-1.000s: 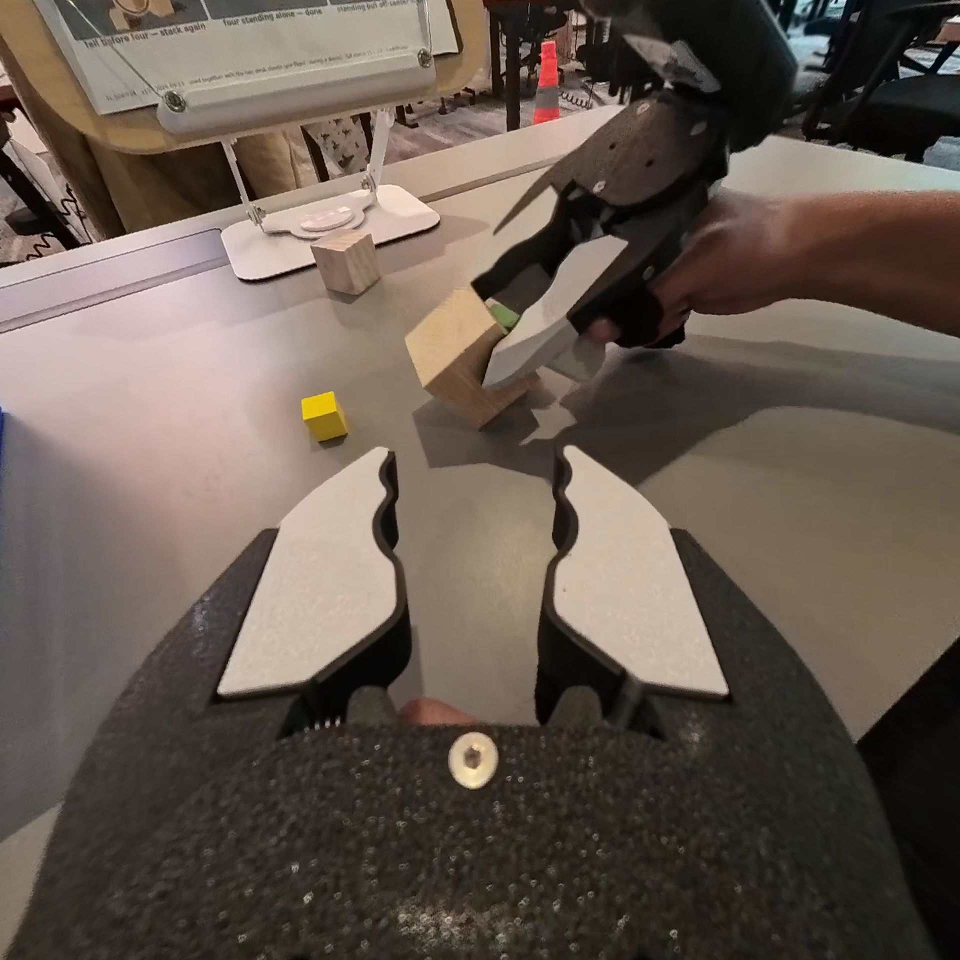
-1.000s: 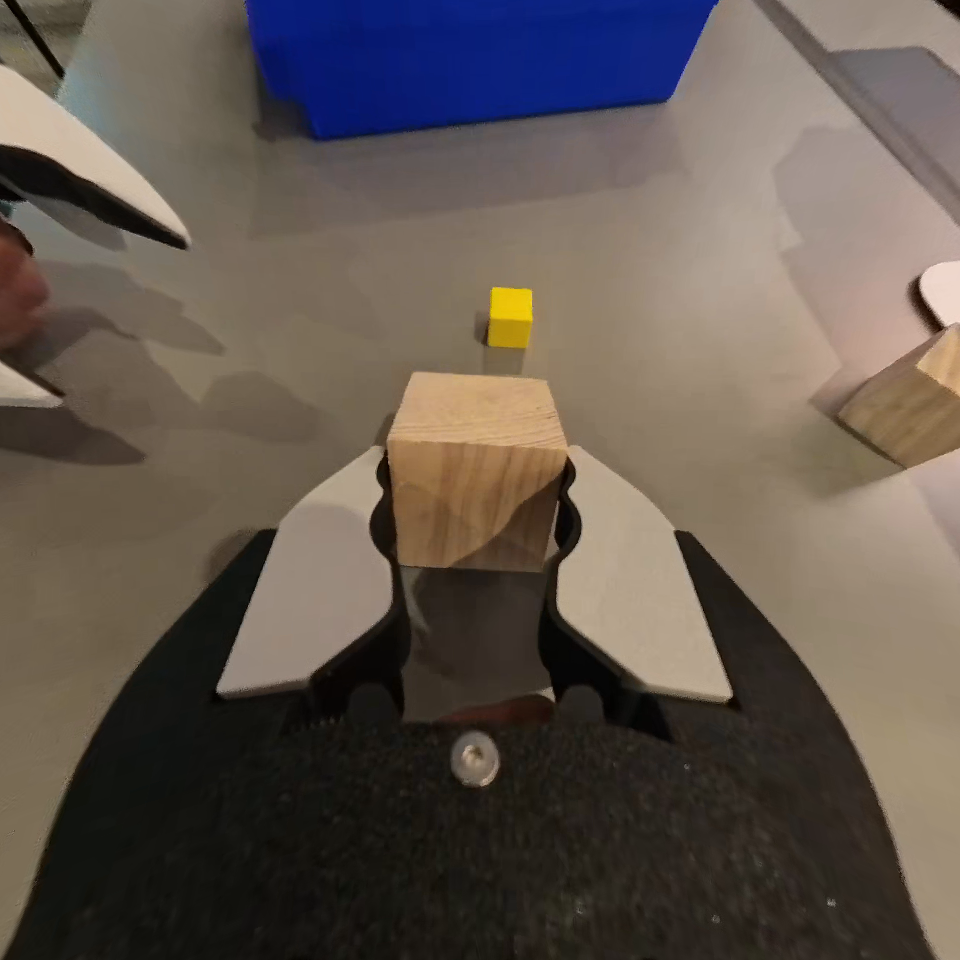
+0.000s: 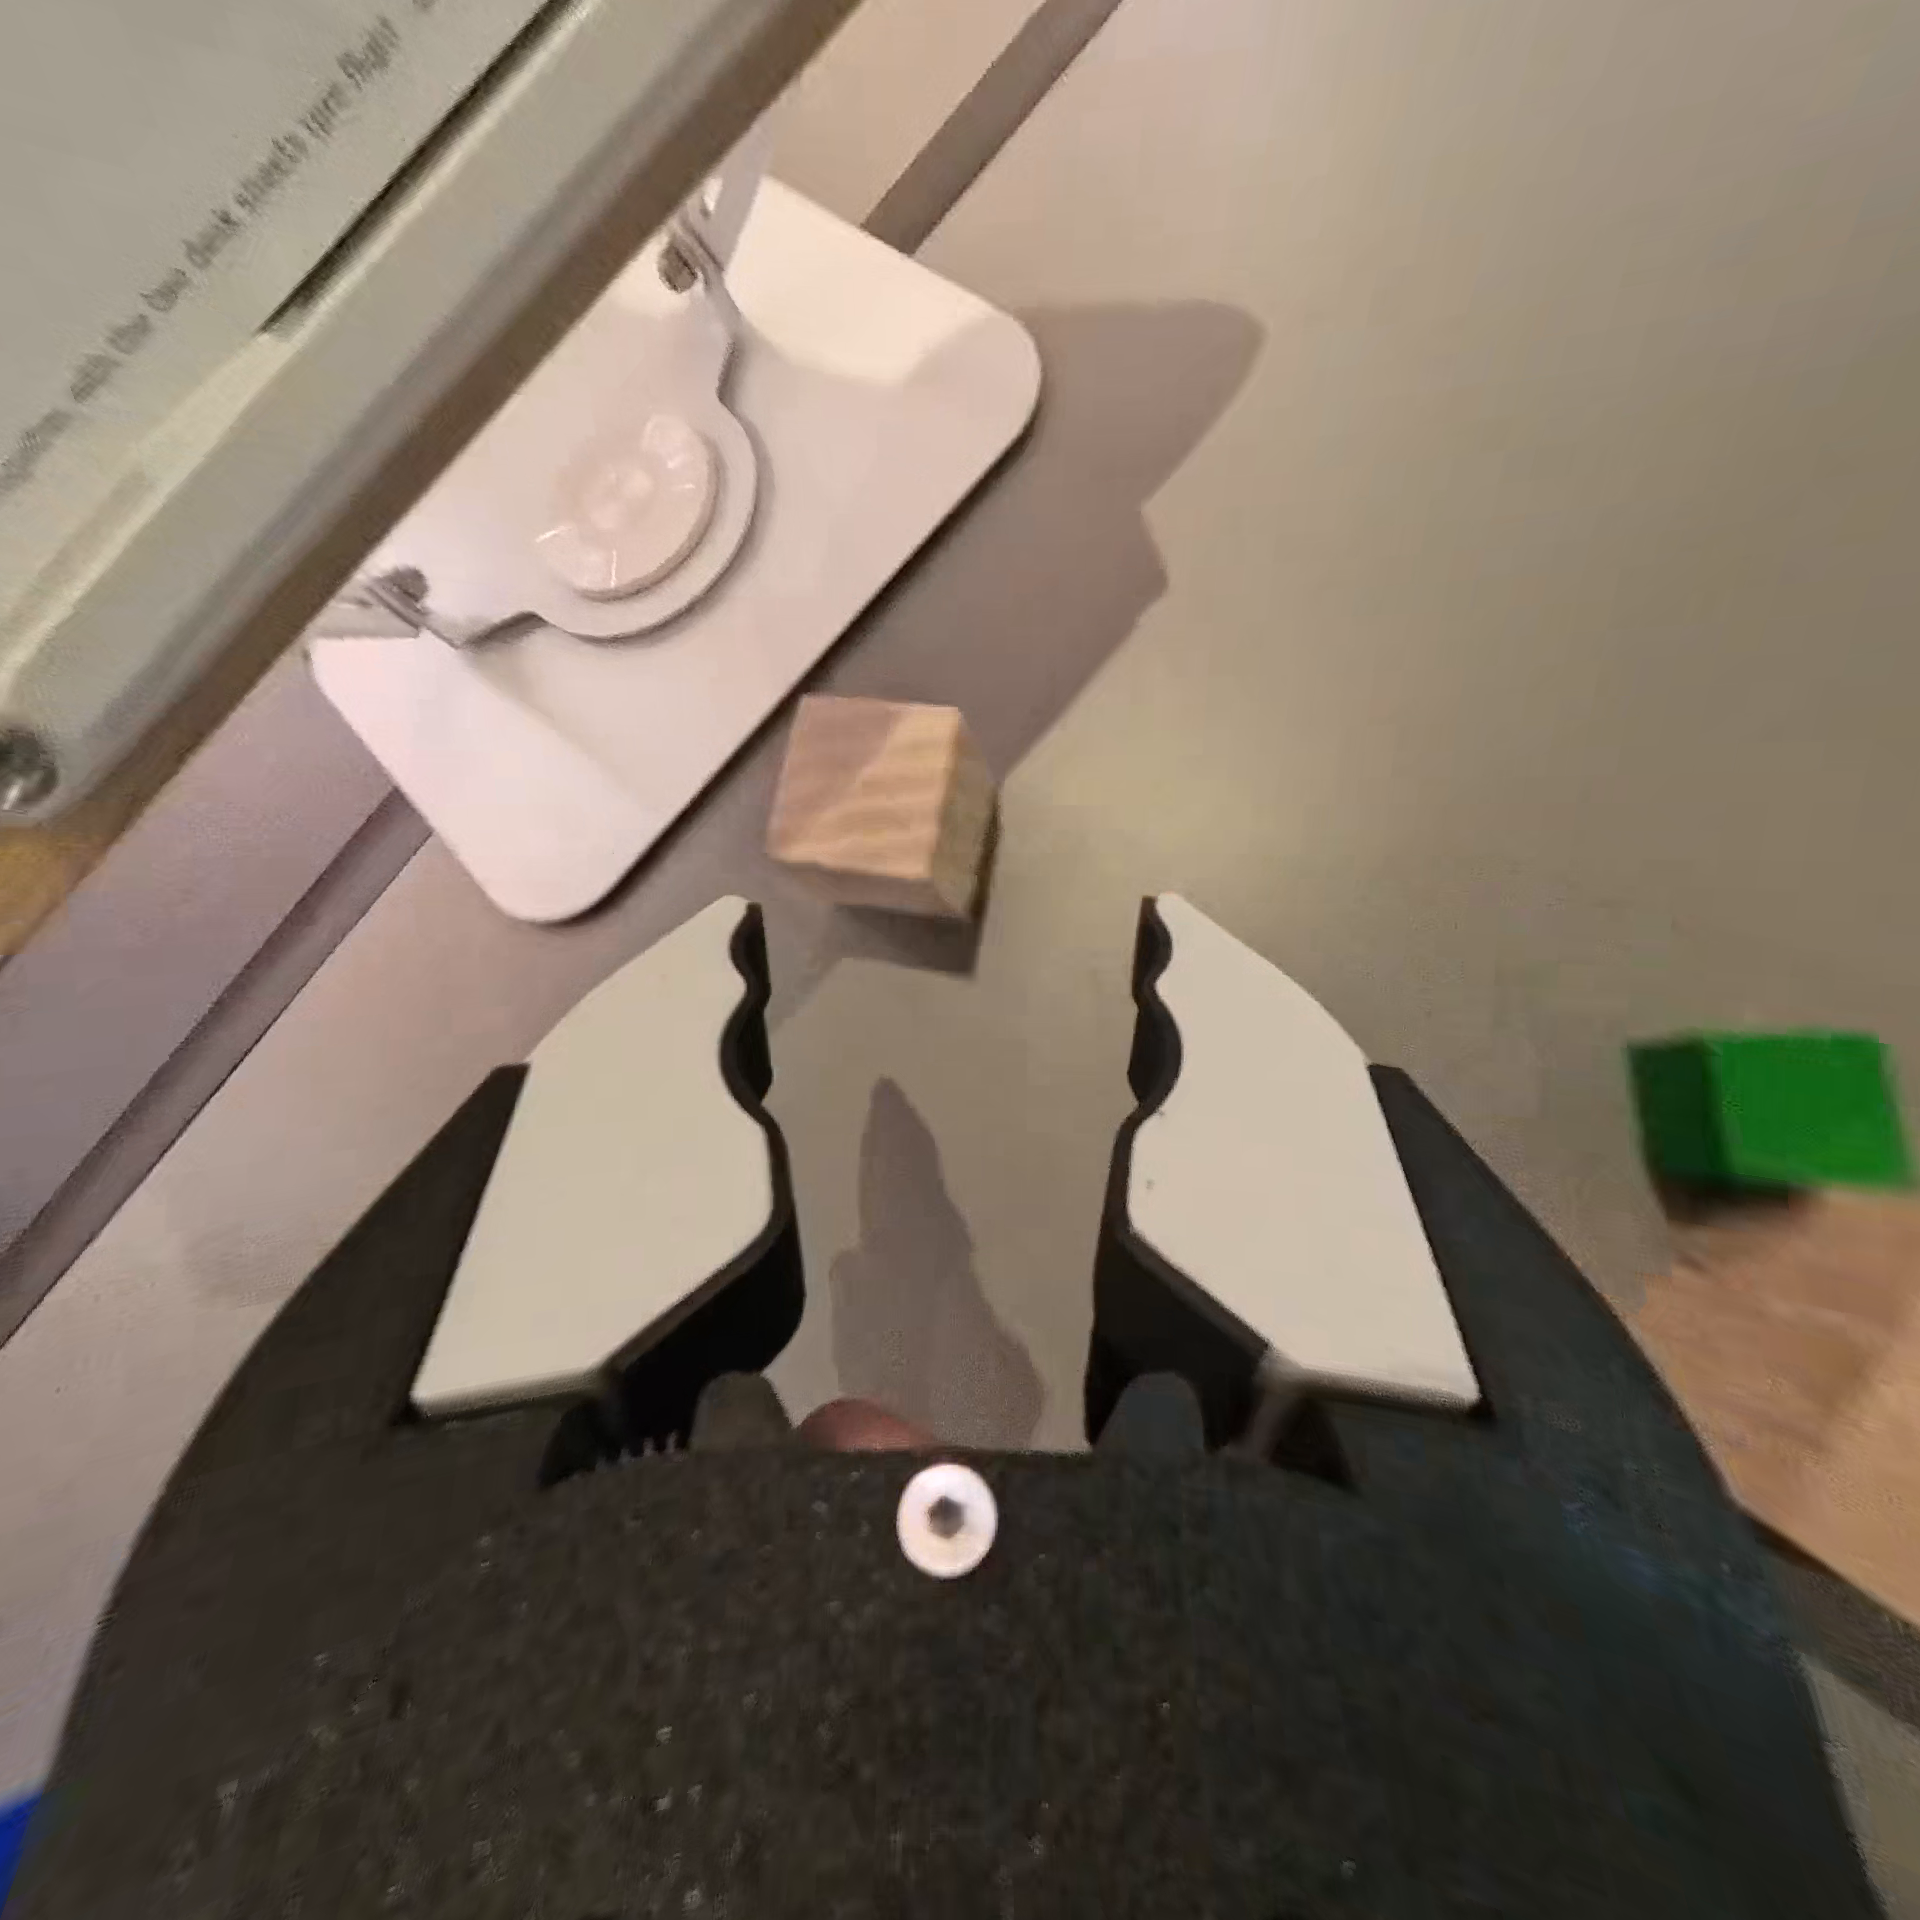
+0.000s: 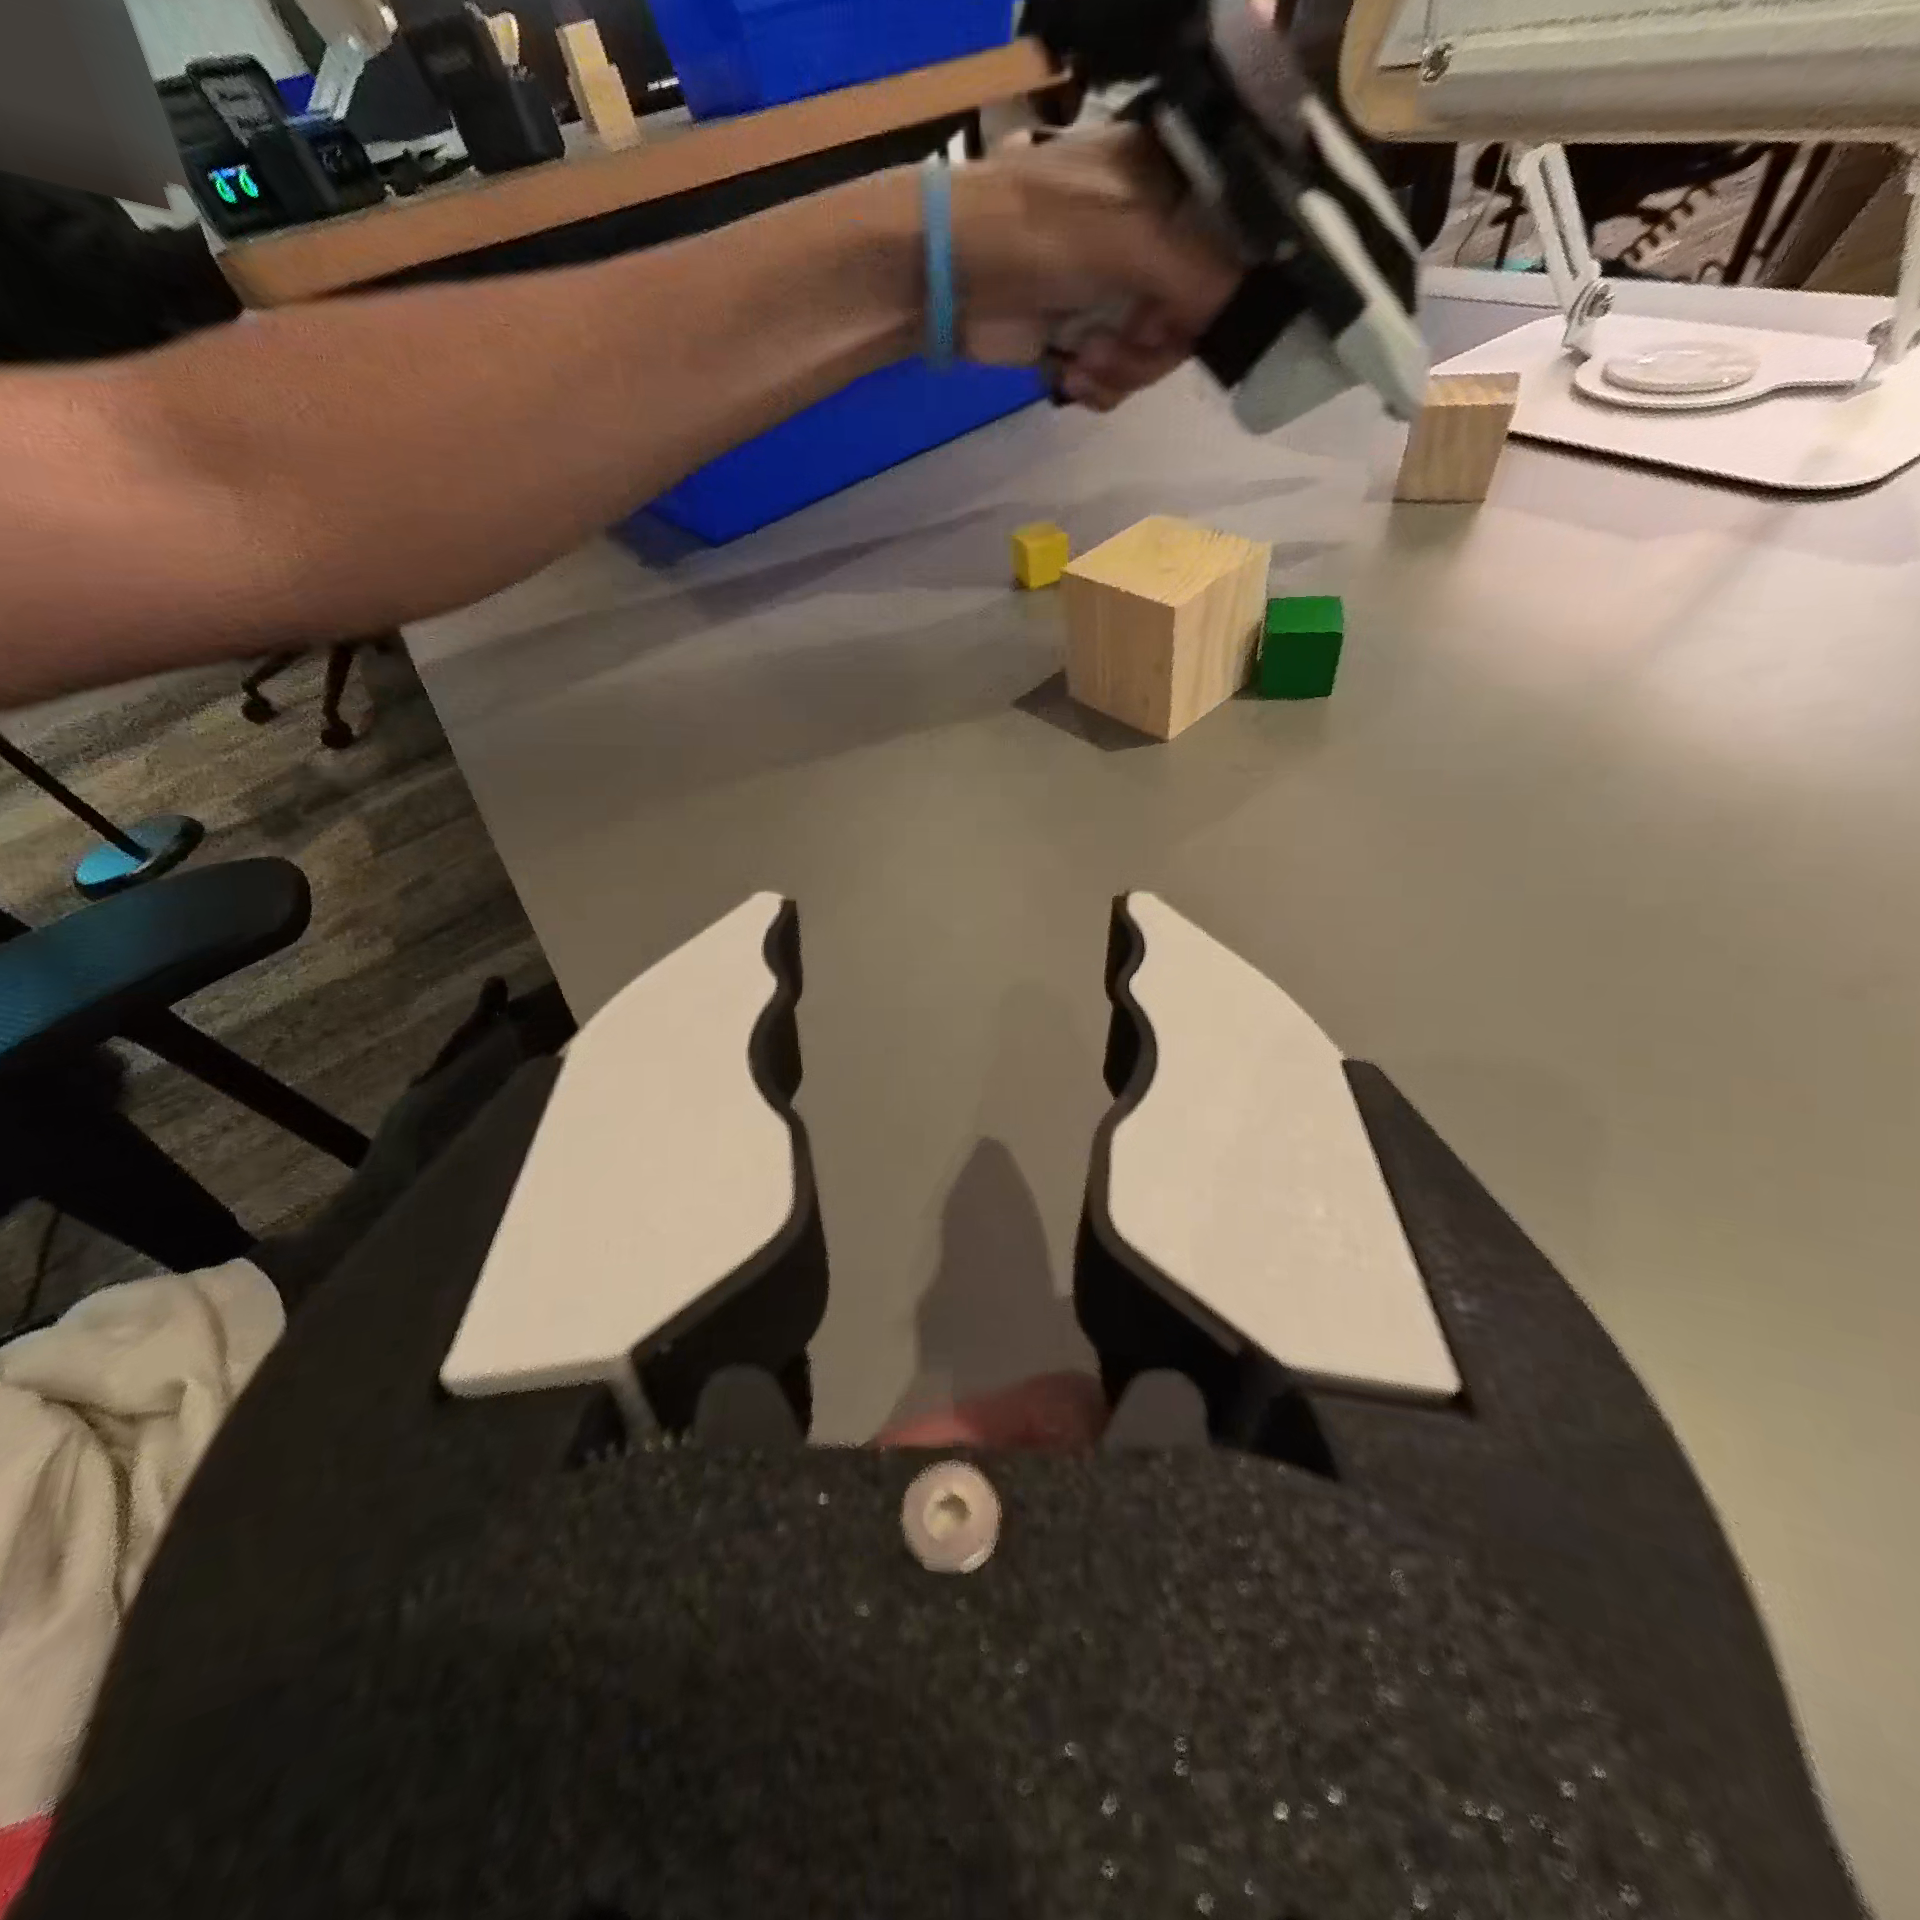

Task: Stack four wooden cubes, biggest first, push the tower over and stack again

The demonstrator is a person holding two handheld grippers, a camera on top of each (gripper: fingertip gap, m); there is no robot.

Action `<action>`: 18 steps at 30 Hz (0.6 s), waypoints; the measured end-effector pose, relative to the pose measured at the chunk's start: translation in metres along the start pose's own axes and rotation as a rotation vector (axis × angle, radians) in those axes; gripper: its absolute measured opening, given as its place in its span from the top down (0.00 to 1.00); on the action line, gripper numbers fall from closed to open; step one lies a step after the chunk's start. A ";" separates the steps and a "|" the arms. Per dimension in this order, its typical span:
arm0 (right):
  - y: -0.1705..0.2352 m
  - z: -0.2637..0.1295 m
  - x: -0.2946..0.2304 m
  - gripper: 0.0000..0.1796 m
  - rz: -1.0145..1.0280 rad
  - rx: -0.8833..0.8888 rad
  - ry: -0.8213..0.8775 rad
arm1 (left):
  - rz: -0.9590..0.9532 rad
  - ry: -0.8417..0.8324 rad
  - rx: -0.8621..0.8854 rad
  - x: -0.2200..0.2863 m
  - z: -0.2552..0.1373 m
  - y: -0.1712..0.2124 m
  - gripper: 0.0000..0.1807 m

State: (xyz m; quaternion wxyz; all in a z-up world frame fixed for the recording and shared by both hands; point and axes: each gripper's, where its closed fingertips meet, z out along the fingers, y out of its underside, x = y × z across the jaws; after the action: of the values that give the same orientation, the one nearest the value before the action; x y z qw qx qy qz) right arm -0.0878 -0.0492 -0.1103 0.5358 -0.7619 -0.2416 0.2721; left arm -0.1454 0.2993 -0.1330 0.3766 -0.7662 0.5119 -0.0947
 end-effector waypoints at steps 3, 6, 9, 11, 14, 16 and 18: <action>0.008 0.002 -0.003 0.69 -0.009 -0.026 -0.018 | -0.021 0.082 -0.045 -0.011 0.031 -0.008 0.63; 0.006 0.000 -0.003 0.70 0.006 -0.011 -0.033 | 0.012 0.115 -0.159 -0.014 0.057 0.005 0.64; 0.007 -0.004 -0.002 0.71 0.023 -0.010 -0.040 | 0.065 0.137 -0.192 -0.012 0.061 0.013 0.74; 0.006 -0.006 -0.001 0.72 0.034 0.000 -0.042 | 0.063 0.186 -0.186 -0.006 0.053 0.010 0.74; 0.007 -0.009 0.001 0.72 0.051 0.006 -0.043 | 0.119 0.256 -0.109 0.008 0.019 -0.008 0.74; 0.007 -0.011 0.001 0.73 0.052 0.005 -0.035 | 0.196 0.288 -0.052 0.021 -0.014 -0.024 0.74; 0.008 -0.012 0.001 0.73 0.044 0.002 -0.027 | 0.279 0.343 -0.013 0.044 -0.051 -0.035 0.74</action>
State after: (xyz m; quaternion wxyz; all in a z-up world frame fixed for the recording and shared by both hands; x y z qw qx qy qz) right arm -0.0788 -0.0592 -0.1150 0.5273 -0.7627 -0.2317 0.2943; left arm -0.1278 0.2439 -0.0842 0.2884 -0.6633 0.6700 -0.1673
